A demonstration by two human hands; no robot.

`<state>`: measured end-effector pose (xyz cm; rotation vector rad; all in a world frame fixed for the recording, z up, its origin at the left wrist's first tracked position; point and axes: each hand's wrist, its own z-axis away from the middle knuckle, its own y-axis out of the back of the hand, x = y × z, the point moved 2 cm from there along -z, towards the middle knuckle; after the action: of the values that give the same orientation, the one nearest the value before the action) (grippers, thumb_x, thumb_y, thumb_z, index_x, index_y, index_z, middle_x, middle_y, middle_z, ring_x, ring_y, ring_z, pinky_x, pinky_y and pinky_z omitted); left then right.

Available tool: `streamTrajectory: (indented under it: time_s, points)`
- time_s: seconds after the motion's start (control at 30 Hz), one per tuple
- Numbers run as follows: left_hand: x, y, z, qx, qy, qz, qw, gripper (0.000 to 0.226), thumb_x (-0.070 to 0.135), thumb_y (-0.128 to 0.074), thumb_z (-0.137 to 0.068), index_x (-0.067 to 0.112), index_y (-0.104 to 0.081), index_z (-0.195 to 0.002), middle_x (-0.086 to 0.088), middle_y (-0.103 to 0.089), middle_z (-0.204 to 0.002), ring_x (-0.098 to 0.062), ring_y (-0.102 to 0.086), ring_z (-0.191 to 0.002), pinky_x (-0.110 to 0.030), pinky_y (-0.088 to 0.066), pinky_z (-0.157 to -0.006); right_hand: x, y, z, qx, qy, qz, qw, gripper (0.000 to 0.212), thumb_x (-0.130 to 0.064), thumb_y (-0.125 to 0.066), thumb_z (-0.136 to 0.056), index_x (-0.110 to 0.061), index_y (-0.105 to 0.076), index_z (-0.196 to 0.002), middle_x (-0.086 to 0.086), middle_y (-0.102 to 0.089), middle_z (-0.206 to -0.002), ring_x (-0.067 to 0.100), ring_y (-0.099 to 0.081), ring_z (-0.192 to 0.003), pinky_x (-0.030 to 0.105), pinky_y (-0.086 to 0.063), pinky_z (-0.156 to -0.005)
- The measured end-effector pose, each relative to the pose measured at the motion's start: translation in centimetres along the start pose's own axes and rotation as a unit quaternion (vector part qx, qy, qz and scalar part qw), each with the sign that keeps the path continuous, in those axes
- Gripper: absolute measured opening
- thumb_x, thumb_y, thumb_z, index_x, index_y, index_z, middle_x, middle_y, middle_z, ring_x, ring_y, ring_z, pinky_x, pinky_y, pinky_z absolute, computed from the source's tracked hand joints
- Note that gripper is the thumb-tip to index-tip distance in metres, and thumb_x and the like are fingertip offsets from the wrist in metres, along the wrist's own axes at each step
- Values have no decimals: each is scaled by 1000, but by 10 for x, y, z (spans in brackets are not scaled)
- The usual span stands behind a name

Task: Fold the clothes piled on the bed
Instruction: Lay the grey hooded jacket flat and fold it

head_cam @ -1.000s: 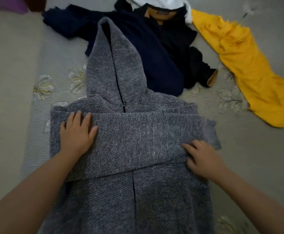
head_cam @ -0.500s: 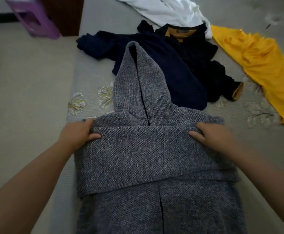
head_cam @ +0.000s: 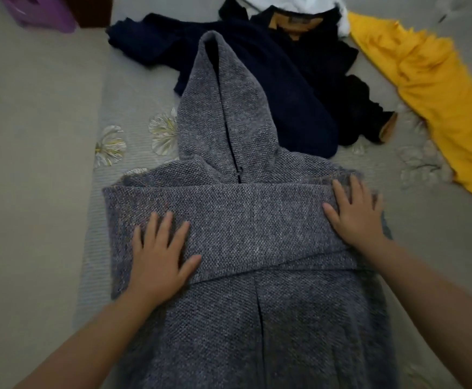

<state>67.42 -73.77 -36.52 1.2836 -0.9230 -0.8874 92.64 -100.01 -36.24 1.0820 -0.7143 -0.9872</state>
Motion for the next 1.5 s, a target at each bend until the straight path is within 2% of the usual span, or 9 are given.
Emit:
streamTrajectory:
  time_s: [0.17, 0.33, 0.53, 0.67, 0.8, 0.9, 1.13, 1.33, 1.5]
  points:
    - [-14, -25, 33, -161, 39, 11, 986, 78, 72, -3, -85, 23, -32, -138, -19, -42, -140, -31, -23, -132, -67, -22, -95, 7, -16, 33, -63, -50, -36, 996, 62, -51, -21, -95, -25, -2, -148, 9, 13, -155, 26, 11, -142, 46, -1, -113]
    - [-13, -14, 29, -220, 84, 57, 970, 118, 82, 38, -40, 29, 10, -142, -2, 21, -151, -18, 21, -139, -53, 11, -109, -4, -17, 54, -87, -67, 9, 994, 67, -53, -17, -94, -17, 2, -148, 12, 12, -154, 27, 11, -142, 46, 3, -114]
    - [-7, 29, -18, -110, 106, 105, 983, 82, 69, 0, -76, 29, -18, -146, -6, -4, -156, -25, 4, -143, -48, 3, -112, -38, 27, 34, -21, -15, 21, 999, 57, -44, -30, -96, -9, -30, -141, 12, -11, -154, 28, -8, -142, 46, -12, -113]
    - [-12, 33, -82, -57, 164, 129, 976, 59, 45, -29, -96, 22, -13, -147, -11, 0, -155, -28, 6, -142, -48, 1, -113, -82, 58, -13, 44, 80, -55, 994, 47, -32, -42, -95, 1, -47, -129, 18, -39, -140, 29, -32, -131, 37, -27, -105]
    - [-17, 2, -107, -99, 185, 131, 969, 65, 53, -25, -94, 27, 0, -147, -9, 7, -155, -27, 12, -142, -52, 5, -111, -122, 84, -70, 54, 156, -156, 974, 44, -31, -46, -95, 0, -50, -125, 16, -52, -128, 28, -46, -118, 31, -35, -93]
    - [-19, -18, -106, -102, 193, 111, 970, 69, 65, -13, -89, 30, 4, -146, -6, 4, -156, -24, 9, -143, -51, 7, -111, -147, 98, -112, 57, 179, -210, 959, 47, -32, -44, -96, -7, -42, -135, 9, -45, -139, 23, -39, -129, 31, -30, -103]
    - [-24, -29, -120, -90, 205, 98, 970, 75, 68, 13, -64, 35, 16, -131, -3, 1, -156, -24, 8, -143, -46, 13, -107, -203, 118, -216, 53, 105, -357, 927, 56, -38, -38, -97, -15, -22, -145, 1, -26, -151, 14, -25, -138, 21, -20, -107]
    - [-28, -37, -125, -106, 178, 73, 976, 69, 62, 0, -89, 20, -31, -136, -18, -49, -134, -40, -44, -125, -47, -11, -101, -230, 96, -272, -6, 46, -341, 939, 56, -49, -24, -97, -22, -23, -145, 2, -32, -148, 26, -26, -136, 37, -21, -111]
    - [-31, -40, -124, -87, 166, 73, 980, 71, 59, -5, -92, 18, -47, -130, -19, -53, -129, -35, -33, -124, -51, -15, -98, -234, 85, -272, 5, 74, -332, 940, 68, -49, -47, -90, -16, -24, -145, 6, -38, -144, 25, -35, -132, 34, -31, -107]
